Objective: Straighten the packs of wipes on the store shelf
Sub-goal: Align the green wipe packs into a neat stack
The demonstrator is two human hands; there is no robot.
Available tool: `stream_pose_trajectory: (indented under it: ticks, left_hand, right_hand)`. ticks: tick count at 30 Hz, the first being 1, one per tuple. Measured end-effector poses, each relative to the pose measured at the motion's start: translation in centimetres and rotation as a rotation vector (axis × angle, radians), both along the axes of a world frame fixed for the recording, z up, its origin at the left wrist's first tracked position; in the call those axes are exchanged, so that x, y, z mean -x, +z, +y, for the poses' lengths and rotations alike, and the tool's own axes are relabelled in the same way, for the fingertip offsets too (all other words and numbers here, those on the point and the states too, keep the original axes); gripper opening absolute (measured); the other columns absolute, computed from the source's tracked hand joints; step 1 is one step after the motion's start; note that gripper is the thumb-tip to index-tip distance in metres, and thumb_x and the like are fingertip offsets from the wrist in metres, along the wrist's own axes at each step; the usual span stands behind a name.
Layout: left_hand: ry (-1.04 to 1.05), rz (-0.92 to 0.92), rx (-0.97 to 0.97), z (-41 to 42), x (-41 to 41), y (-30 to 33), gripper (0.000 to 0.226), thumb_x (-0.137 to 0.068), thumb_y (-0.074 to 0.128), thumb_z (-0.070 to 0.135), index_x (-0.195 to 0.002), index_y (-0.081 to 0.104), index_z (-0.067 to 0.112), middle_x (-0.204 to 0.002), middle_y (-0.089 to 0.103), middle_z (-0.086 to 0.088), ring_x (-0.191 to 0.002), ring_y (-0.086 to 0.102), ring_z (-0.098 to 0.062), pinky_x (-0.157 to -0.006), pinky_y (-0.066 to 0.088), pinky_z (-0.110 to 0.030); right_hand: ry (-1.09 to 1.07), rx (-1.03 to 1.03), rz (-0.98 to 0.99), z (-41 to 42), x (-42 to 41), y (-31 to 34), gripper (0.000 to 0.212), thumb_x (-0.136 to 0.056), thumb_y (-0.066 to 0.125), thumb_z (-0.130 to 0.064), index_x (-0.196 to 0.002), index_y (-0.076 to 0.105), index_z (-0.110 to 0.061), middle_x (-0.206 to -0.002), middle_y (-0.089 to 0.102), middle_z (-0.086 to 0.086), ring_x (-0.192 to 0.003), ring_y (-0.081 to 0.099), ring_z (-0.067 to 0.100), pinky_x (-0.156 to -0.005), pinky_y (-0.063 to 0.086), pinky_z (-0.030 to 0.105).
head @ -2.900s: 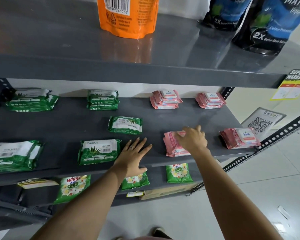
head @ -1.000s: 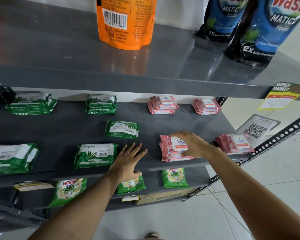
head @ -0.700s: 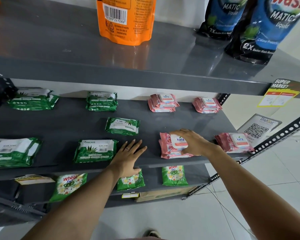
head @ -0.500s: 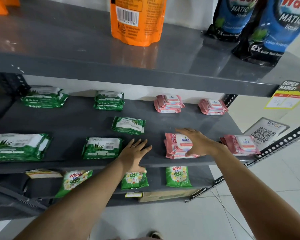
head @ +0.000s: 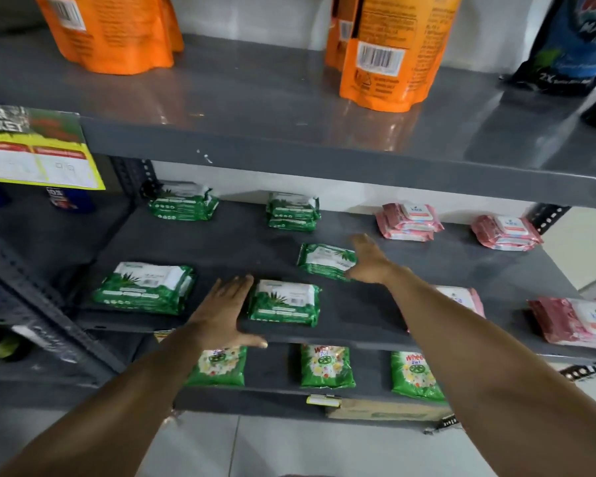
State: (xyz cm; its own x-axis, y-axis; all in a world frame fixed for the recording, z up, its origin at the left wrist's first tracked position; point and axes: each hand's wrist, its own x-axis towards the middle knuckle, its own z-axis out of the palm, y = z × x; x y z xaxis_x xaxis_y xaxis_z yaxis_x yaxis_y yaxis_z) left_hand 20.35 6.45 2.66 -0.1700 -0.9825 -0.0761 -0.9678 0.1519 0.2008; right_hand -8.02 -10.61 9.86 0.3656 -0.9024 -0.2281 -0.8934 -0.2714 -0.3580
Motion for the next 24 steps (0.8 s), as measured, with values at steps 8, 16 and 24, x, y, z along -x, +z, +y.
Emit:
stream_pose_trajectory:
  ticks: [8,16,24]
  left_hand:
    - [-0.046,-0.234,0.052,0.3,-1.3,-2.6,0.124,-0.065,0.074,0.061,-0.15,0.001,0.009,-0.157,-0.005,-0.005,-0.145,0.003,-0.027,-0.116,0.013,-0.053]
    - [0.027,-0.214,0.045,0.6,-1.1,-3.0,0.111,-0.078,0.068,0.043,-0.147,-0.008,0.001,-0.154,-0.017,-0.013,-0.143,-0.014,-0.027,-0.118,-0.002,-0.046]
    - [0.056,-0.208,0.02,0.6,-0.8,-2.7,0.113,-0.08,0.066,0.049,-0.146,-0.014,0.003,-0.152,-0.023,-0.01,-0.144,-0.015,-0.024,-0.118,-0.006,-0.045]
  right_hand:
    - [-0.058,-0.138,-0.026,-0.5,-2.6,-2.1,0.085,-0.064,0.085,-0.018,-0.138,0.043,-0.008,-0.134,0.051,0.012,-0.12,0.051,0.031,-0.099,0.046,0.038]
    - [0.1,-0.177,-0.225,6.9,-4.6,-0.3,0.081,-0.063,0.088,-0.021,-0.133,0.049,-0.022,-0.12,0.059,-0.004,-0.109,0.059,0.017,-0.082,0.048,0.018]
    - [0.258,-0.138,-0.003,7.5,-6.8,0.9,0.091,-0.078,0.074,-0.034,-0.153,0.023,-0.021,-0.158,0.027,0.004,-0.144,0.027,0.024,-0.117,0.025,0.046]
